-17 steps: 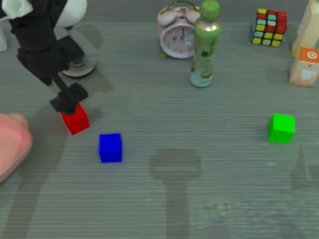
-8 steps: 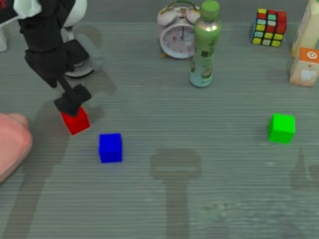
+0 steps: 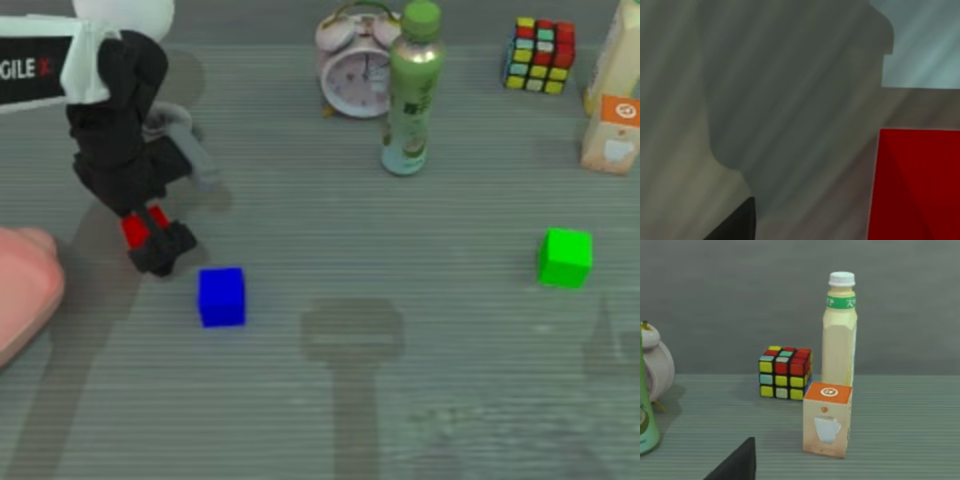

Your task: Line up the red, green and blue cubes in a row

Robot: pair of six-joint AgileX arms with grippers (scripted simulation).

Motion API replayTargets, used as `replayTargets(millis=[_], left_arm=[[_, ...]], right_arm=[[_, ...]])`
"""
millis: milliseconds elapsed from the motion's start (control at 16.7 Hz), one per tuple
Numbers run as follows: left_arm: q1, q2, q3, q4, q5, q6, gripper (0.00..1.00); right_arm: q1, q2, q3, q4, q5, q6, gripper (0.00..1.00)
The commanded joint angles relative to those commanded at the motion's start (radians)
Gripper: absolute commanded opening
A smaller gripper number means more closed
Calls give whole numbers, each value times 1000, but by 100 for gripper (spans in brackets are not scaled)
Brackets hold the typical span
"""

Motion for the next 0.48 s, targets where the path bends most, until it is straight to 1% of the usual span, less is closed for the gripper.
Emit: replayTargets(millis=[120,360,480], left_arm=[[0,15,-23,35,0,0,100],[0,16,-25,37,0,0,100],[0,16,-25,37,0,0,85]], right_arm=[[0,0,0,0,0,0,100],[0,0,0,0,0,0,100],[0,0,0,0,0,0,100]])
